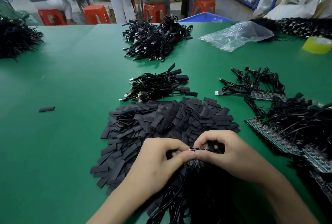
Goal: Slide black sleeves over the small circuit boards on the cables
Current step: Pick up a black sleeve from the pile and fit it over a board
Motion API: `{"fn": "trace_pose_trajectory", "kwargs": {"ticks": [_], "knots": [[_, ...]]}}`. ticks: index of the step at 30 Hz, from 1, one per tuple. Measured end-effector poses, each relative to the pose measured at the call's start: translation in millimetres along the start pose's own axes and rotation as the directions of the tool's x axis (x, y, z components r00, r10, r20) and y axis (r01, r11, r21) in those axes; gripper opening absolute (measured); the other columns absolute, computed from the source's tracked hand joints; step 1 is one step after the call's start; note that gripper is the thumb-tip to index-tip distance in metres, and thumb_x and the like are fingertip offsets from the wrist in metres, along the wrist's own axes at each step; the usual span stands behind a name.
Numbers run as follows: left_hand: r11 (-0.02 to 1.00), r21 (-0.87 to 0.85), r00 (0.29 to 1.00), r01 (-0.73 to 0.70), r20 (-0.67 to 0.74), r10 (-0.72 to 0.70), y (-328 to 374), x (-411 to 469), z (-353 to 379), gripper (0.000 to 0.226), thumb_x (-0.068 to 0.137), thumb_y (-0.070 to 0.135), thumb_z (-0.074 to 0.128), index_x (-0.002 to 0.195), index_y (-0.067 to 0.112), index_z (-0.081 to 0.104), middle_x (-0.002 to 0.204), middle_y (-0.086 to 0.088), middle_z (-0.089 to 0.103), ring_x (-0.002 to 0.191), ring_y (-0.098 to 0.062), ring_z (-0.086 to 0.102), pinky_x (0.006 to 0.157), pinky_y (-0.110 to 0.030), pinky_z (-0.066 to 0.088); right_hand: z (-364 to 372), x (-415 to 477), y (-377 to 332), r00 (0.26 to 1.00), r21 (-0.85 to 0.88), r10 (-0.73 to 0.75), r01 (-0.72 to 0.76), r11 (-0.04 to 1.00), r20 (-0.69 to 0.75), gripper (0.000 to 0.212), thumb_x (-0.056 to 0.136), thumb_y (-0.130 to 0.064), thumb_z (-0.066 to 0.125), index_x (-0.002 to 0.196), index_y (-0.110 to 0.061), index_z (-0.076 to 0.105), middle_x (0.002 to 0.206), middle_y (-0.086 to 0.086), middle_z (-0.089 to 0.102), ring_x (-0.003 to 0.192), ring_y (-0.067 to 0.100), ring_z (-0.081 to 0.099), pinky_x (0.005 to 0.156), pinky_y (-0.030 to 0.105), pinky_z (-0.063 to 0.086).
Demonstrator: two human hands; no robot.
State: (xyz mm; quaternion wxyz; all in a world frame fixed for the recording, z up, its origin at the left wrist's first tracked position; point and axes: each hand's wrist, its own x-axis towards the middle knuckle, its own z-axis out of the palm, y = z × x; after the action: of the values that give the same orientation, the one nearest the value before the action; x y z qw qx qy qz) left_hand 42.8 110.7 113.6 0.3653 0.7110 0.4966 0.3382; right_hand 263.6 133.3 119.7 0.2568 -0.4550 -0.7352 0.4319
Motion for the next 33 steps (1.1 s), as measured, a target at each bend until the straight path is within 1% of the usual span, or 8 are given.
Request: {"fn": "trace_pose_trajectory", "kwargs": {"ticks": [3, 7, 13, 18, 23, 27, 29, 33], "knots": [[0.981, -0.181, 0.998, 0.065, 0.01, -0.064, -1.0, -2.6, -0.9, 0.005, 0.087, 0.038, 0.08, 0.083, 0.035, 0.081, 0.064, 0.004, 0.07, 0.057, -0.001, 0.055, 0.056, -0.024, 0.043, 1.9, 0.7, 0.8, 1.0, 0.025, -0.006, 0.006, 1.0, 0.011, 0.009, 0.089, -0.034, 0.079, 0.083, -0.028, 0.075, 0.077, -0.009, 0.071, 0.071, 0.0, 0.063, 0.065, 0.014, 0.045], [0.957, -0.256, 0.991, 0.135, 0.032, -0.131, -3.3, -1.1, -2.5, 0.007, 0.087, 0.03, 0.081, 0.081, 0.032, 0.082, 0.063, 0.002, 0.073, 0.056, -0.002, 0.059, 0.057, -0.016, 0.043, 4.8, 1.7, 1.2, 1.0, 0.026, -0.011, 0.011, 1.0, 0.013, 0.012, 0.091, -0.032, 0.077, 0.081, -0.026, 0.074, 0.074, -0.01, 0.07, 0.068, -0.001, 0.062, 0.063, 0.012, 0.042], [0.895, -0.413, 0.984, 0.171, 0.125, -0.13, -5.6, 0.6, -6.9, 0.008, 0.087, 0.022, 0.079, 0.08, 0.023, 0.083, 0.065, -0.005, 0.073, 0.06, -0.006, 0.063, 0.062, -0.014, 0.046, 5.4, 2.7, -2.2, 0.998, 0.181, -0.036, 0.026, 0.983, 0.048, 0.014, 0.088, -0.034, 0.076, 0.083, -0.021, 0.075, 0.073, -0.004, 0.07, 0.069, 0.003, 0.061, 0.066, 0.017, 0.045], [0.815, -0.541, 0.974, 0.208, 0.187, -0.125, -4.8, -0.2, -10.3, 0.01, 0.084, 0.027, 0.078, 0.079, 0.019, 0.082, 0.067, -0.005, 0.071, 0.061, -0.006, 0.063, 0.062, -0.013, 0.047, 9.7, 2.7, -6.3, 0.991, 0.279, -0.096, 0.067, 0.958, 0.094, 0.008, 0.088, -0.03, 0.075, 0.081, -0.026, 0.075, 0.072, -0.008, 0.068, 0.067, -0.001, 0.059, 0.064, 0.013, 0.044], [0.762, -0.615, 0.978, 0.203, 0.086, -0.19, -5.2, 1.5, -20.4, 0.019, 0.077, 0.035, 0.083, 0.083, 0.018, 0.083, 0.063, -0.003, 0.069, 0.052, -0.003, 0.052, 0.051, -0.013, 0.038, 2.1, 0.3, -3.4, 0.996, 0.124, -0.017, 0.006, 0.992, 0.09, 0.014, 0.085, -0.043, 0.075, 0.078, -0.032, 0.075, 0.079, -0.009, 0.071, 0.076, 0.003, 0.065, 0.073, 0.022, 0.049], [0.764, -0.644, 0.994, 0.04, -0.056, -0.099, 0.7, 0.7, -21.1, 0.009, 0.079, 0.023, 0.086, 0.077, 0.016, 0.08, 0.064, -0.006, 0.071, 0.055, -0.005, 0.061, 0.055, -0.013, 0.046, 13.4, 0.8, -10.5, 0.964, -0.108, -0.228, 0.214, 0.971, -0.135, 0.027, 0.09, -0.052, 0.068, 0.096, -0.028, 0.078, 0.108, -0.013, 0.072, 0.115, 0.015, 0.063, 0.097, 0.028, 0.046], [0.834, -0.548, 0.982, -0.055, -0.181, -0.054, 1.7, 0.5, -17.7, 0.01, 0.078, 0.023, 0.087, 0.076, 0.017, 0.08, 0.068, -0.004, 0.073, 0.061, -0.008, 0.065, 0.061, -0.017, 0.05, 30.0, 2.7, -16.6, 0.95, -0.065, -0.278, 0.271, 0.96, -0.143, 0.034, 0.093, -0.055, 0.064, 0.096, -0.024, 0.077, 0.107, -0.01, 0.072, 0.111, 0.016, 0.065, 0.094, 0.032, 0.05], [0.927, -0.343, 0.958, -0.151, -0.284, 0.051, -5.1, 1.9, -16.5, 0.01, 0.083, 0.033, 0.075, 0.084, 0.024, 0.08, 0.082, 0.004, 0.075, 0.076, -0.007, 0.069, 0.072, -0.018, 0.05, 47.6, 3.4, -23.0, 0.972, 0.096, -0.199, 0.211, 0.973, -0.125, 0.024, 0.098, -0.044, 0.059, 0.088, -0.028, 0.074, 0.092, -0.004, 0.077, 0.085, 0.018, 0.072, 0.079, 0.037, 0.055]]}}
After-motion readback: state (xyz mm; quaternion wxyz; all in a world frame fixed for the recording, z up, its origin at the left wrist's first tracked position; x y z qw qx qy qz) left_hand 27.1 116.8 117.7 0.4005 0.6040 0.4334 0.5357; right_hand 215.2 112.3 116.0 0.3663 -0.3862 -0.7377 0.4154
